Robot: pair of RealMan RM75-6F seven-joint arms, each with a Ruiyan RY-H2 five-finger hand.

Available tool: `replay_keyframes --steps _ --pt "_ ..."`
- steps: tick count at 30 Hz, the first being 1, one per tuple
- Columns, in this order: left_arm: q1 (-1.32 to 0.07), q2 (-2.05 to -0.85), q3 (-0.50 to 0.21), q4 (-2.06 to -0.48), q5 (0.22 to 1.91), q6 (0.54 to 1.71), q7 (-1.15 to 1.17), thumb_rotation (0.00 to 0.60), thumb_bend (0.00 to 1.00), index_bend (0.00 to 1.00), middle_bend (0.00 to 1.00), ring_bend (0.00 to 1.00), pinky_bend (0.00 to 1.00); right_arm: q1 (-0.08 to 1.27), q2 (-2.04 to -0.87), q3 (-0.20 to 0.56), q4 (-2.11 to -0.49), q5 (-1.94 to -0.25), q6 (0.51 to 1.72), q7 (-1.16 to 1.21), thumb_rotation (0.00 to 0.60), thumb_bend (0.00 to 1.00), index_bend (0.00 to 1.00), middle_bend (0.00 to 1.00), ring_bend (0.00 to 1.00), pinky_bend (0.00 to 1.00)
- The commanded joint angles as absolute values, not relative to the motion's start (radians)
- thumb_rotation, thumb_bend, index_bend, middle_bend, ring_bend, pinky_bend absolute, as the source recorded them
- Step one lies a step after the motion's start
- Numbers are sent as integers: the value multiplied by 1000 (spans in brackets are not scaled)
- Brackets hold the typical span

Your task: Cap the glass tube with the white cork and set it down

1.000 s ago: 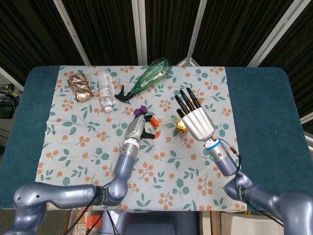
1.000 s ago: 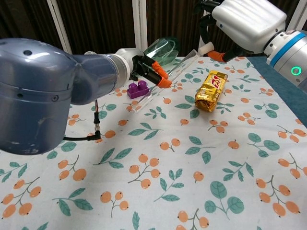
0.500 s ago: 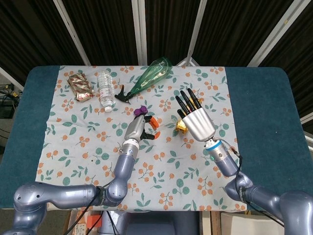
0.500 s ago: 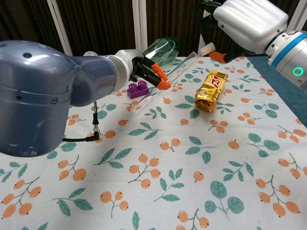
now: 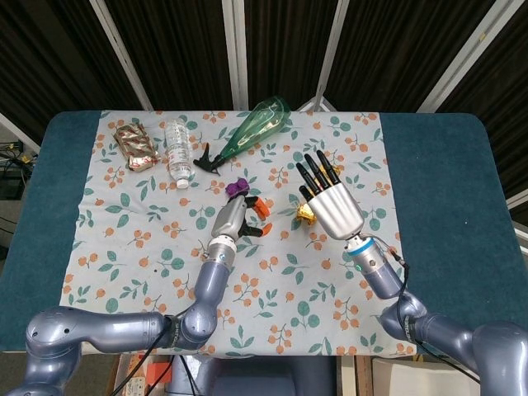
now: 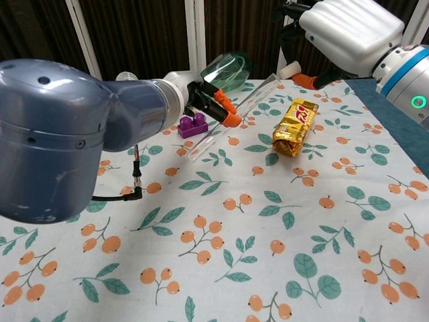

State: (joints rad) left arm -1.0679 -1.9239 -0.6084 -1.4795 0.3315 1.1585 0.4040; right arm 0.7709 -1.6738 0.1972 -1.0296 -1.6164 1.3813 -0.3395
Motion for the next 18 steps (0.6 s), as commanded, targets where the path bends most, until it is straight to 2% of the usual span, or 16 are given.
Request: replay_keyframes --steps 1,18 --pt "-1068 -1925 -608 -1479 333 1160 404 600 542 650 511 97 0 772 -1673 198 -1033 -1616 1381 -340 600 405 642 214 37 0" --pt "-1074 -1930 -613 -1478 332 1163 407 600 542 650 511 97 0 769 -1672 190 -1056 -1618 1381 -353 600 405 641 214 38 0"
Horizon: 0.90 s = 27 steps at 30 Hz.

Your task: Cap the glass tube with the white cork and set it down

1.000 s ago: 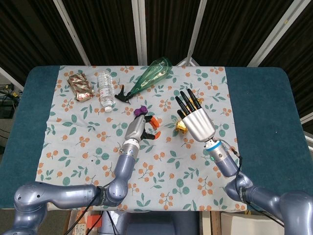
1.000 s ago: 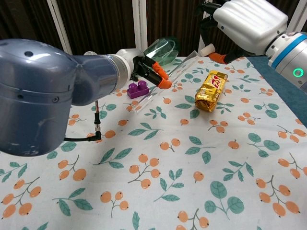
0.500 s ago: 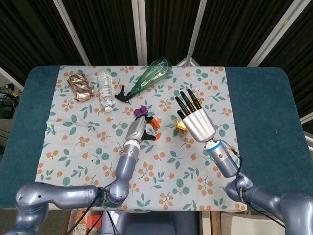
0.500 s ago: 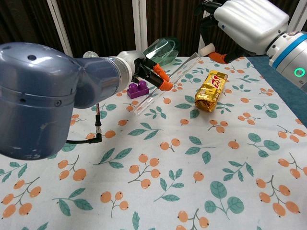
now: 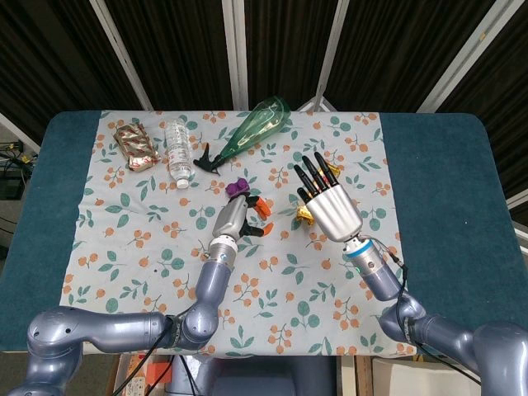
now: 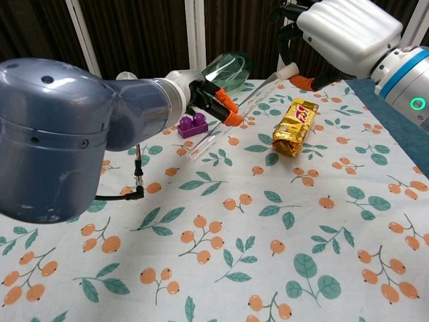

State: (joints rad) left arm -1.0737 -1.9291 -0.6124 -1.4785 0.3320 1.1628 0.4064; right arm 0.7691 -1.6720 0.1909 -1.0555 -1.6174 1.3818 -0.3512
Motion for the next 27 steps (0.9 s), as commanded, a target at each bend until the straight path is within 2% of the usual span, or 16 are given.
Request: replay_keyframes --steps 1,27 --pt "-1075 -1930 -613 -1478 331 1163 407 600 542 650 511 97 0 769 -1673 190 -1057 -1618 1381 -354 600 405 641 214 37 0" --pt "-1085 -1943 -622 -1481 314 1163 413 600 542 650 511 97 0 770 -1683 185 -1063 -1623 1381 -369 600 405 641 214 37 0"
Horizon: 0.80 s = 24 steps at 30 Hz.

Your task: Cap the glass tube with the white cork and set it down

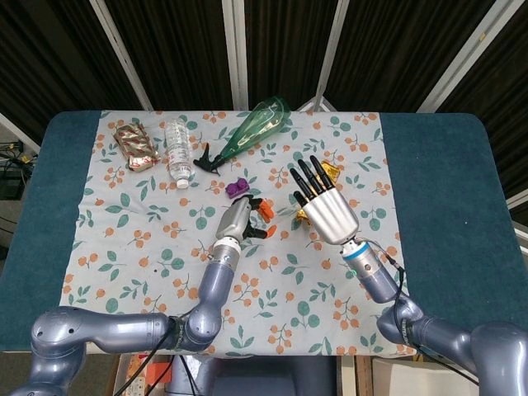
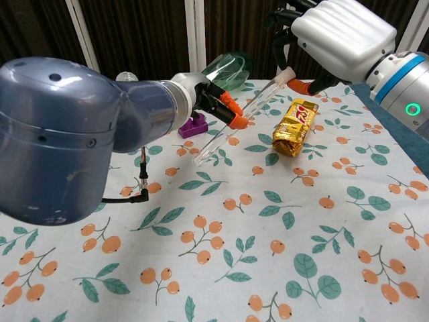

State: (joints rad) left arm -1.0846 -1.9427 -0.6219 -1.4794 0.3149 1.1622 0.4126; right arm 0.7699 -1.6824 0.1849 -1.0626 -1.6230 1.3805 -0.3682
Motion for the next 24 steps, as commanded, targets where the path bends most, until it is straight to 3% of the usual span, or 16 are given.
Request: replay_keyframes --steps 1,24 --pt "-1084 -1942 -622 -1482 313 1164 414 600 542 650 511 97 0 770 -1683 185 -1063 -1623 1381 -368 600 405 641 214 37 0" --pt "-1096 -1946 -638 -1497 293 1179 422 600 542 649 511 98 0 764 -1673 175 -1082 -1639 1387 -367 600 405 642 214 37 0"
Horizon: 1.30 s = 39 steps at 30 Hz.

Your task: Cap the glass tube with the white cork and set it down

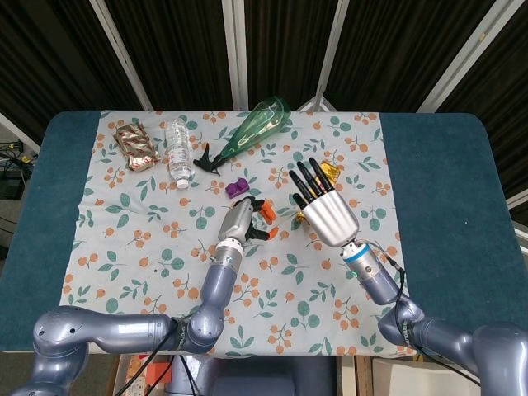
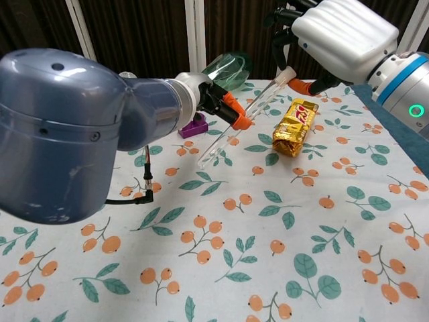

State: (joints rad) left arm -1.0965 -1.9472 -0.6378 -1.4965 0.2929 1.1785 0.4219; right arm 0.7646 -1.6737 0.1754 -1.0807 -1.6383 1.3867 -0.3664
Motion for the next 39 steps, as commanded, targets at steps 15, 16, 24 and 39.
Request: replay_keyframes --steps 15,16,24,39 --pt "-1084 -1928 -629 -1516 308 1197 427 600 542 648 511 98 0 747 -1660 163 -1115 -1644 1392 -384 600 405 641 214 37 0" --pt "-1084 -1928 -630 -1518 308 1197 427 600 542 648 511 98 0 746 -1658 163 -1119 -1645 1392 -387 600 405 626 213 37 0" --pt "-1080 -1923 -621 -1528 335 1204 423 600 542 647 511 98 0 735 -1633 164 -1156 -1628 1373 -430 600 405 85 30 0 0" --pt "-1036 -1884 -554 -1568 411 1213 426 600 542 647 511 98 0 691 -1581 162 -1211 -1589 1358 -473 600 405 4 1 0 0"
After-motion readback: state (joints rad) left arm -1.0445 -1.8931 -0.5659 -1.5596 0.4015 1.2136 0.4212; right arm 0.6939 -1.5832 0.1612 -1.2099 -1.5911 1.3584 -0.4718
